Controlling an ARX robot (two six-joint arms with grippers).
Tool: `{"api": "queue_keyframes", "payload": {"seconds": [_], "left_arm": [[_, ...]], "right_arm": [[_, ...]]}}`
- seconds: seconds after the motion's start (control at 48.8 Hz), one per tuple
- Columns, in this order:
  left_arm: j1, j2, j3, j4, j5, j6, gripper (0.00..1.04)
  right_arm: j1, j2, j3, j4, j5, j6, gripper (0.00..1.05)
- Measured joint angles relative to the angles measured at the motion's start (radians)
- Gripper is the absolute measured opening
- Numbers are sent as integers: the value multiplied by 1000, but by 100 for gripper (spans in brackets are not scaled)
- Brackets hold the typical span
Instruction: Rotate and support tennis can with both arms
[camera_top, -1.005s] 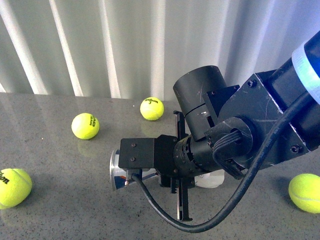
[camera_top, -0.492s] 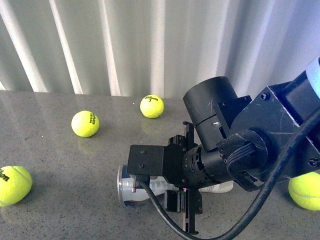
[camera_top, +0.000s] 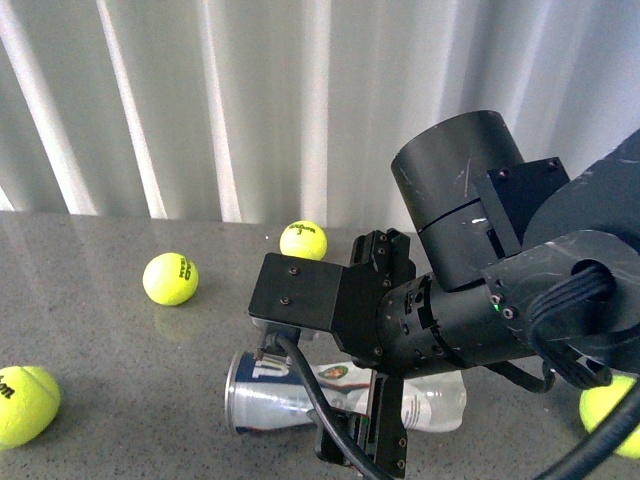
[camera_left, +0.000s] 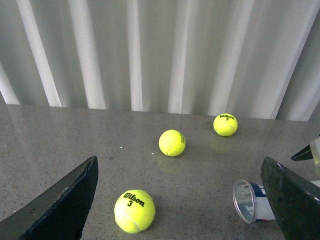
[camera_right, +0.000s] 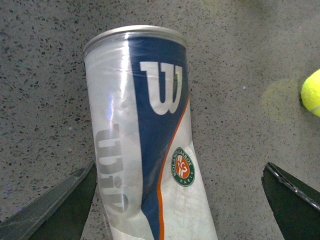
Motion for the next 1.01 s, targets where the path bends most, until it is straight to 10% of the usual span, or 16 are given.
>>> {"api": "queue_keyframes", "payload": {"seconds": [0.369,0.533,0.656,0.821,1.005], "left_arm": [[0,0,0,0,0,0,98],[0,0,0,0,0,0,98],[0,0,0,0,0,0,98],[0,-1,0,0,0,0,98],[0,-1,0,0,0,0,98]], "right_arm": [[-71,-322,-85,7,-15,481,98],[-185,-546,-159,-21,290,885,98],[-257,-774,-343,87,540,905,98],[-264,-830,-387,93,547,895,97],[-315,-902,-634,543,431,919,62]]}}
